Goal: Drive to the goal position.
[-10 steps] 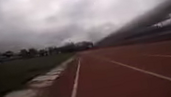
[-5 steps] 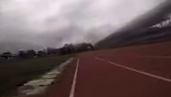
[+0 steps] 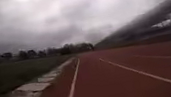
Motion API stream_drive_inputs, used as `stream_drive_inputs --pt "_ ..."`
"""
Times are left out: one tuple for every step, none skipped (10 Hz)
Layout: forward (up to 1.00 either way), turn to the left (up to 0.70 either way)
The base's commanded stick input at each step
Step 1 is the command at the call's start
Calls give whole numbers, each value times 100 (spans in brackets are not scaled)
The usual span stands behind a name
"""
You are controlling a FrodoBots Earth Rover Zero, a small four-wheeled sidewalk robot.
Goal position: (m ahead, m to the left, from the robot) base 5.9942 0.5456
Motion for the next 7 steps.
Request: stream_drive_inputs --pt "70 0" --pt "70 0" --pt "70 0" --pt "70 0" --pt "70 0" --pt "70 0" --pt "70 0"
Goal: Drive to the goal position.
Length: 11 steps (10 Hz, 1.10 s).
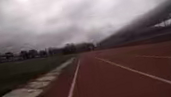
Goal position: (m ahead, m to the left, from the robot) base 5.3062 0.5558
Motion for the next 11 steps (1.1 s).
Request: stream_drive_inputs --pt "70 0" --pt "70 0" --pt "70 0" --pt "70 0" --pt "70 0" --pt "70 0" --pt "70 0" --pt "70 0" --pt "70 0" --pt "70 0" --pt "70 0"
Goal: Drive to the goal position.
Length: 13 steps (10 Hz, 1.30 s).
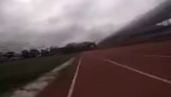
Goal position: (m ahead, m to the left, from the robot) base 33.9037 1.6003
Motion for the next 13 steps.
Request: stream_drive_inputs --pt "70 0" --pt "70 0" --pt "70 0" --pt "70 0" --pt "70 0" --pt "70 0" --pt "70 0" --pt "70 0" --pt "70 0" --pt "70 0" --pt "70 0" --pt "70 0" --pt "70 0"
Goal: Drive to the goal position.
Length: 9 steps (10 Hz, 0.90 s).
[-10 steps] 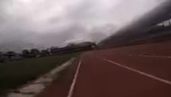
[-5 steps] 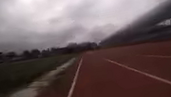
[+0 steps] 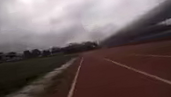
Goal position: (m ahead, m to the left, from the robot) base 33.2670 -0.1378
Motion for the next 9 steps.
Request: stream_drive_inputs --pt "70 0" --pt "70 0" --pt "70 0" --pt "70 0" --pt "70 0" --pt "70 0" --pt "70 0" --pt "70 0" --pt "70 0"
